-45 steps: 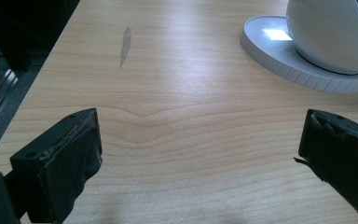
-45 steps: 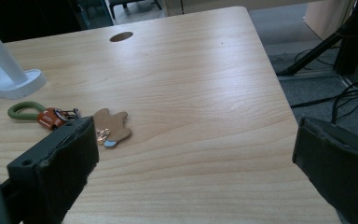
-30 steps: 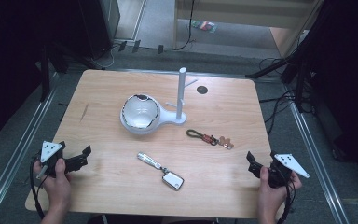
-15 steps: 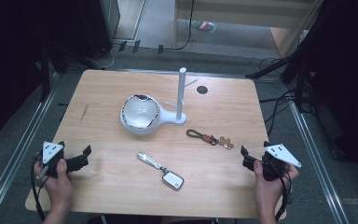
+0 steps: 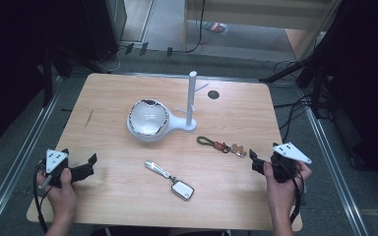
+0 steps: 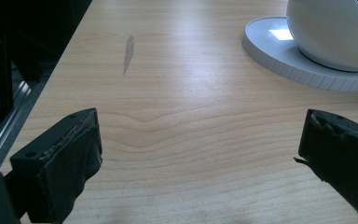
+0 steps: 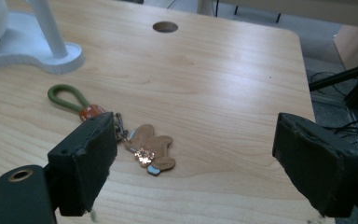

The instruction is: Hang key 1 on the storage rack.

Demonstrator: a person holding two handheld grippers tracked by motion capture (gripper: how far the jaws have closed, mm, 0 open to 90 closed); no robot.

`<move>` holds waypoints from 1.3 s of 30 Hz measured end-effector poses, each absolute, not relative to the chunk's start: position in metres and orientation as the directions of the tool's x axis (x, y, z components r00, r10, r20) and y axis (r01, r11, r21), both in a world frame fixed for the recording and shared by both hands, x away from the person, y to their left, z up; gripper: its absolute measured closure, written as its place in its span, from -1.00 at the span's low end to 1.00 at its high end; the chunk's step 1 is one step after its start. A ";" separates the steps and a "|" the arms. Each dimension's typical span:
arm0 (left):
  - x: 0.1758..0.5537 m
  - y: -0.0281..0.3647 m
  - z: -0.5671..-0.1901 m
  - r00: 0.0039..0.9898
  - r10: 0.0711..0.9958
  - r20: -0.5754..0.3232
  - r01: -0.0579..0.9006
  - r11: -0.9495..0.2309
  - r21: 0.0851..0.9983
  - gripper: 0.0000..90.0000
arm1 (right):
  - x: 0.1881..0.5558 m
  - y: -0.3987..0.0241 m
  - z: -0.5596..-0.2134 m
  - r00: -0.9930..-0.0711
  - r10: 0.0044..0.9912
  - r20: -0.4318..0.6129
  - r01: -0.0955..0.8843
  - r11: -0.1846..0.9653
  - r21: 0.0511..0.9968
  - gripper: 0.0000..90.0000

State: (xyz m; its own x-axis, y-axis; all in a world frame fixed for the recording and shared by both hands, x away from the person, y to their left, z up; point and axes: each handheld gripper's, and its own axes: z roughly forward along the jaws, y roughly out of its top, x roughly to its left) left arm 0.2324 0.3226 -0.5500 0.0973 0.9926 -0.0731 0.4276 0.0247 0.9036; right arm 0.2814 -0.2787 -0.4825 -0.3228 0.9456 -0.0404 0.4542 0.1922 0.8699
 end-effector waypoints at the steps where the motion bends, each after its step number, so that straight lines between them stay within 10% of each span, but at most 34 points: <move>1: 0.232 0.323 -0.550 0.097 0.993 -0.073 0.428 0.025 0.904 -1.00 | 0.281 -0.279 -0.482 -0.323 0.946 -0.040 0.454 0.192 0.870 -0.69; 39: 0.231 0.323 -0.550 0.101 0.992 -0.070 0.422 0.021 0.906 -1.00 | 0.332 -0.248 -0.452 -0.515 0.848 -0.124 0.552 0.438 0.710 -0.60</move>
